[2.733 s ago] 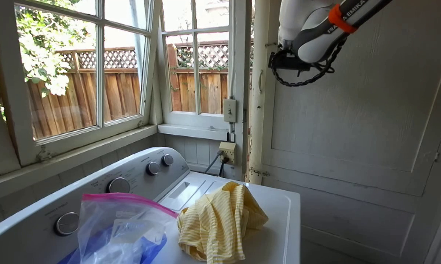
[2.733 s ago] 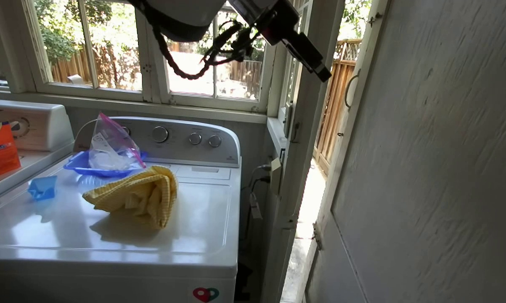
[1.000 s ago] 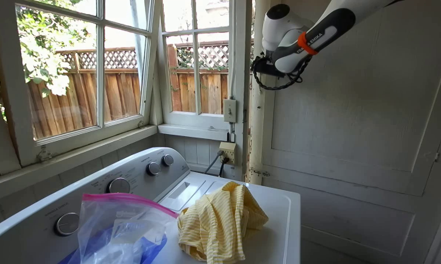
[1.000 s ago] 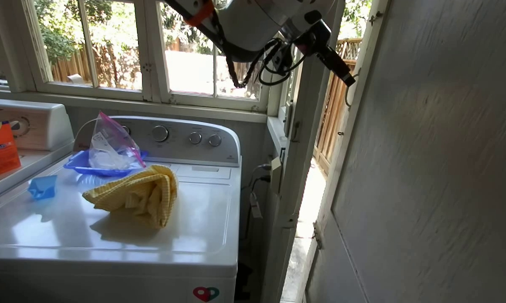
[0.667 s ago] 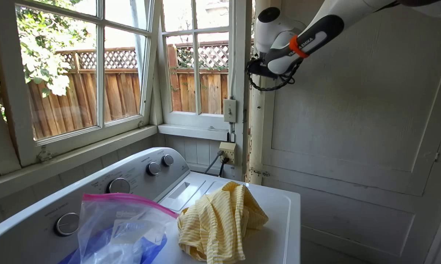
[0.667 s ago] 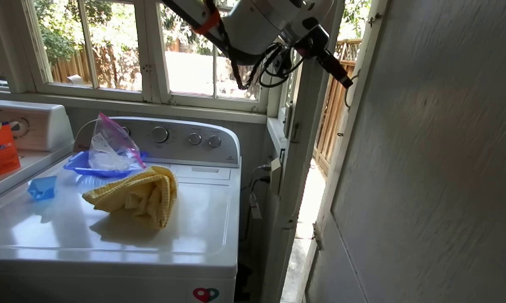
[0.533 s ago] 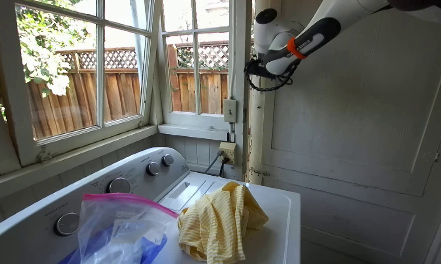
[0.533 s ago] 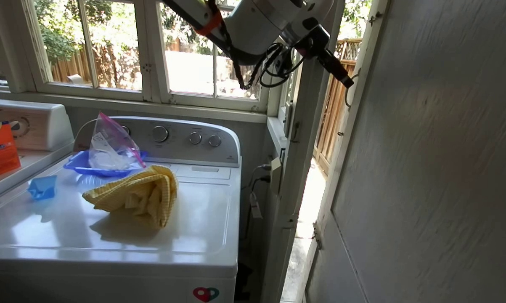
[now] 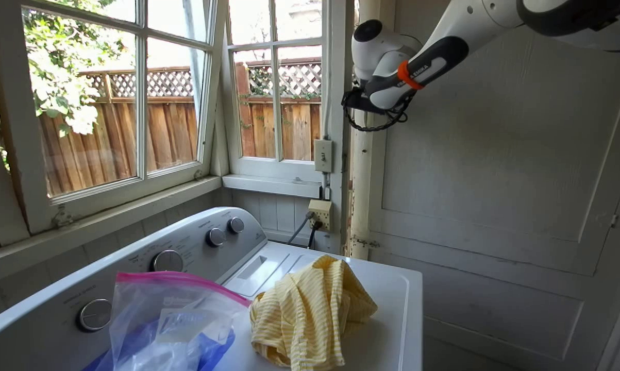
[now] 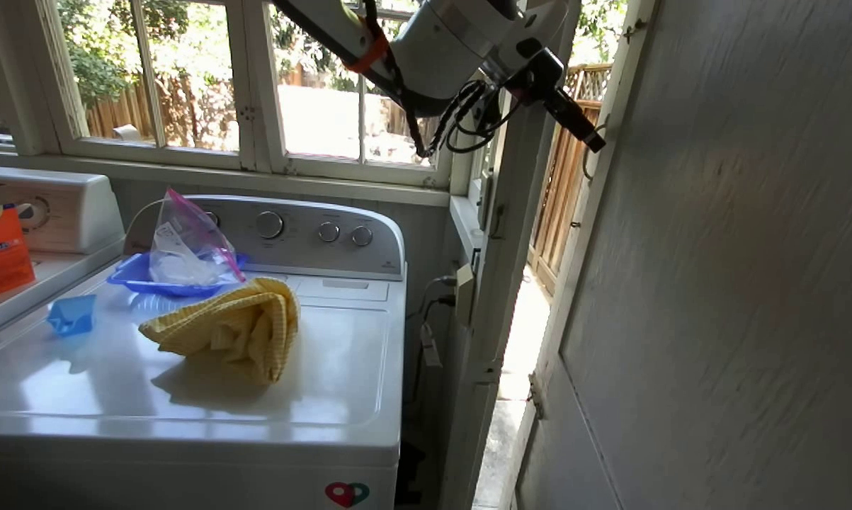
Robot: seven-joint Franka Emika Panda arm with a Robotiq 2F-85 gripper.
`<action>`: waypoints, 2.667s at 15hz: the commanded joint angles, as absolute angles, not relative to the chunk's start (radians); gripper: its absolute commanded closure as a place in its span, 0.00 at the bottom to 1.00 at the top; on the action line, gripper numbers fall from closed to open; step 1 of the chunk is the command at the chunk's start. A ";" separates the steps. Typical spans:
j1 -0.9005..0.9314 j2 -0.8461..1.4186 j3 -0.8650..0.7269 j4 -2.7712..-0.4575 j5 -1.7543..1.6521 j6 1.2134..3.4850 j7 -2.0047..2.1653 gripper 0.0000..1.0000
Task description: Close the door completely
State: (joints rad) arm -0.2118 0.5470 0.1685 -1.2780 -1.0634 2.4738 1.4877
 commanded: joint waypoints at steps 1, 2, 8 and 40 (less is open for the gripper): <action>-0.199 0.586 0.157 -1.232 -1.087 2.484 1.509 0.33; -0.202 0.586 0.162 -1.234 -1.082 2.497 1.501 0.27; -0.233 0.574 0.179 -1.266 -1.070 2.610 1.446 0.38; -0.348 0.581 0.240 -1.327 -1.030 2.881 1.221 0.73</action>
State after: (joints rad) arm -0.3762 0.5604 0.2761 -1.3569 -0.9879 2.8583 1.1546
